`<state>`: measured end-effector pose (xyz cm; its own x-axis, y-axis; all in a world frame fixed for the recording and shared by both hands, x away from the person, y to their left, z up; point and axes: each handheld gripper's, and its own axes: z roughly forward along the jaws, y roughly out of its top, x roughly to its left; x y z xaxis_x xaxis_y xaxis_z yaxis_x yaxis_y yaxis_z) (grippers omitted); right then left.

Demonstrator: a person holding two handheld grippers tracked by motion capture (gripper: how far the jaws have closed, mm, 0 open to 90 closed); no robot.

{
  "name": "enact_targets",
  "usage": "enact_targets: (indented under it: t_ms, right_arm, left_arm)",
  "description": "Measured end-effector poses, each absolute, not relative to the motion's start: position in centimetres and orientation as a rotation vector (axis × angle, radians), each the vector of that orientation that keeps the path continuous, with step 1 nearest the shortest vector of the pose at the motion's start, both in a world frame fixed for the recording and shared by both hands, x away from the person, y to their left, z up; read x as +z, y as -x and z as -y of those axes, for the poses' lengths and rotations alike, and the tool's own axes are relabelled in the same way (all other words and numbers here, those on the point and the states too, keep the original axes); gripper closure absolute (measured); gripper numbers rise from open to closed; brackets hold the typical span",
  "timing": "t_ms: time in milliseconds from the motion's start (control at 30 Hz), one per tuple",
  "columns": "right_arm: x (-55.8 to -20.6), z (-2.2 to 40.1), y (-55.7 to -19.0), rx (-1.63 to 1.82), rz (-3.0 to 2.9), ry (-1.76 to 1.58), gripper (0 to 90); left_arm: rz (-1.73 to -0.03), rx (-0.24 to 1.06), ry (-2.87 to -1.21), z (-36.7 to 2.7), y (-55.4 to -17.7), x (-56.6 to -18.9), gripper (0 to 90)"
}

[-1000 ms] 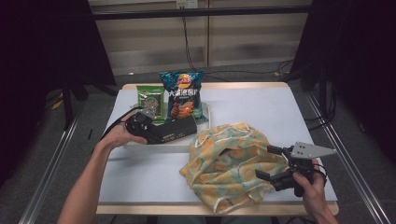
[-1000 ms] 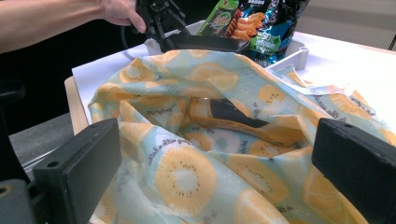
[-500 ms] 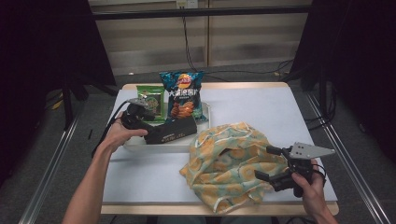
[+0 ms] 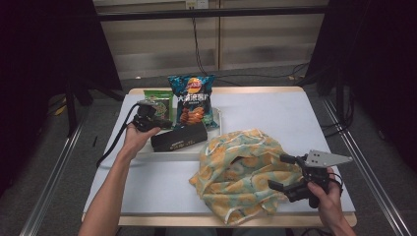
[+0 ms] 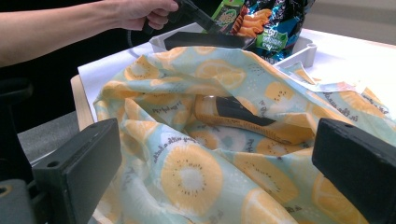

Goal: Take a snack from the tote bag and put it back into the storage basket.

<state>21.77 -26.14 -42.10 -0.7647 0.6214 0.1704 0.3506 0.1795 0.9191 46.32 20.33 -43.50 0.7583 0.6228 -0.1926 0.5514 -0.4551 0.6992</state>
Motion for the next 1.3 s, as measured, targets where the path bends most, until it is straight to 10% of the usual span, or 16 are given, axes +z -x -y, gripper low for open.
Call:
enact_targets:
  t_ms: [667, 1300]
  right_arm:
    - [-42.2, 26.2, -21.9, 1.616, -2.215, -0.943, 1.1]
    - [-42.2, 26.1, -21.8, 1.621, -2.214, -0.940, 1.1]
  left_arm:
    - [-0.766, 0.095, -2.224, -18.9, -45.8, -44.7, 90.0]
    - [-0.918, 0.234, -2.086, -25.9, -40.0, -42.7, 90.0]
